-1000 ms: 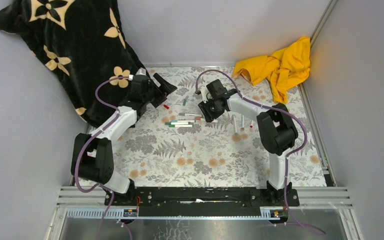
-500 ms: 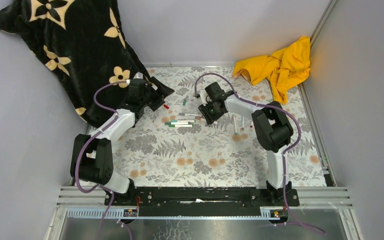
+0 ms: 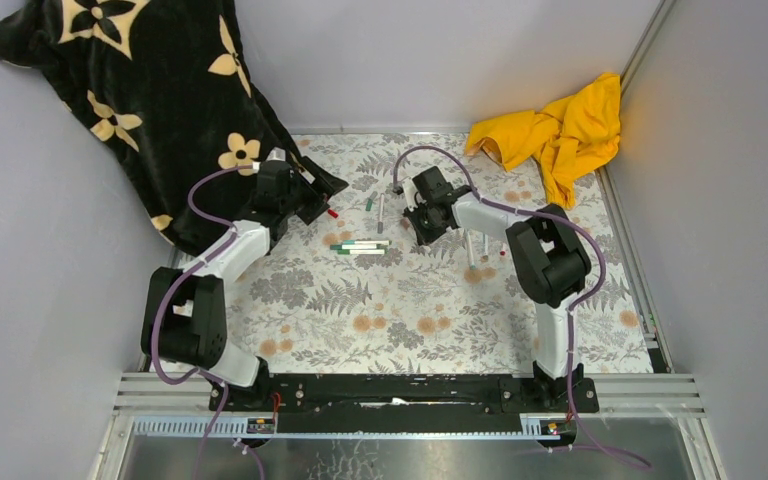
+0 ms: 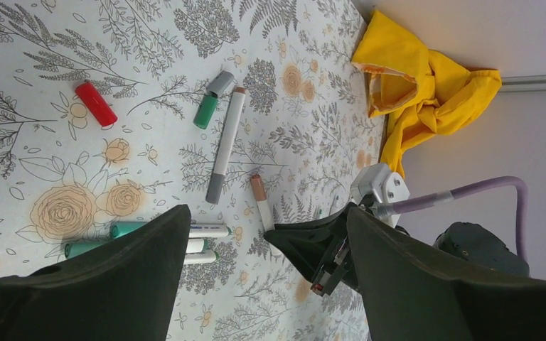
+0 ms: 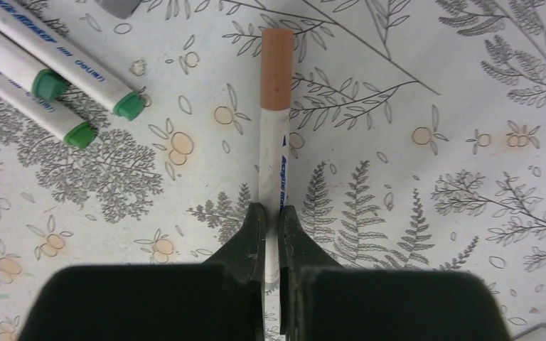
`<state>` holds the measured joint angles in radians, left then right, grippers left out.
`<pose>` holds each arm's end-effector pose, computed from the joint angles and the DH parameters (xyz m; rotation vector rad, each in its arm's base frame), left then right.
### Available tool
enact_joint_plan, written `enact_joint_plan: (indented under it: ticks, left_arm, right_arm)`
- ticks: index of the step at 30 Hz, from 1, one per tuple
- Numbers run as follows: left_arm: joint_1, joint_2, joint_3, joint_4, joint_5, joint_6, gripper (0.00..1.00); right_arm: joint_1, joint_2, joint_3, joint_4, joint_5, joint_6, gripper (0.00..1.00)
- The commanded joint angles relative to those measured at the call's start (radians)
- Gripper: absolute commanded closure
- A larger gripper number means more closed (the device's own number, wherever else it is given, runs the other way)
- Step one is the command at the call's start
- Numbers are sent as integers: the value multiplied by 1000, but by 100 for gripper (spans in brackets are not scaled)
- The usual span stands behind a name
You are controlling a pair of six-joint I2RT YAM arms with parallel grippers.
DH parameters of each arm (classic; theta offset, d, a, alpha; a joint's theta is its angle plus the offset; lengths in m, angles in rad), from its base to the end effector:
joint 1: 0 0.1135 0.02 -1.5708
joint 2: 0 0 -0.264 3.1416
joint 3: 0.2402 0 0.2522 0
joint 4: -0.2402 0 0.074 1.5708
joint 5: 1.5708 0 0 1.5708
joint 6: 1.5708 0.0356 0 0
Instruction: Open the pen caps
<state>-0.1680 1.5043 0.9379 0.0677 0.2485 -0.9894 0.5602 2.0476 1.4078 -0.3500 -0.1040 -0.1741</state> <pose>0.3304 -0.0649 0.2442 -0.7263 2.0755 -0.9418 0.3653 0.2335 0.1585 -0.9624 2.3908 0.2794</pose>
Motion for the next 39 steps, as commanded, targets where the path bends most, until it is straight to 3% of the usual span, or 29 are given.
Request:
enact_joint_plan:
  ticks: [1,10,26,39]
  left_arm:
    - [8,13,-2,48,41,18,12]
    - [-38,86,16,84,143,21,12]
    - [-193,178,79,103,108,-13,14]
    - [-235,210,100,107,67,-40,28]
  right_arm:
    - [12,-32,-64,-27,-104,51,100]
    - [27,-186,-71,-16,-209,98,100]
    - [55,-283,-67,44,-286,168,100]
    - [55,-303,-68,70,-285,168,100]
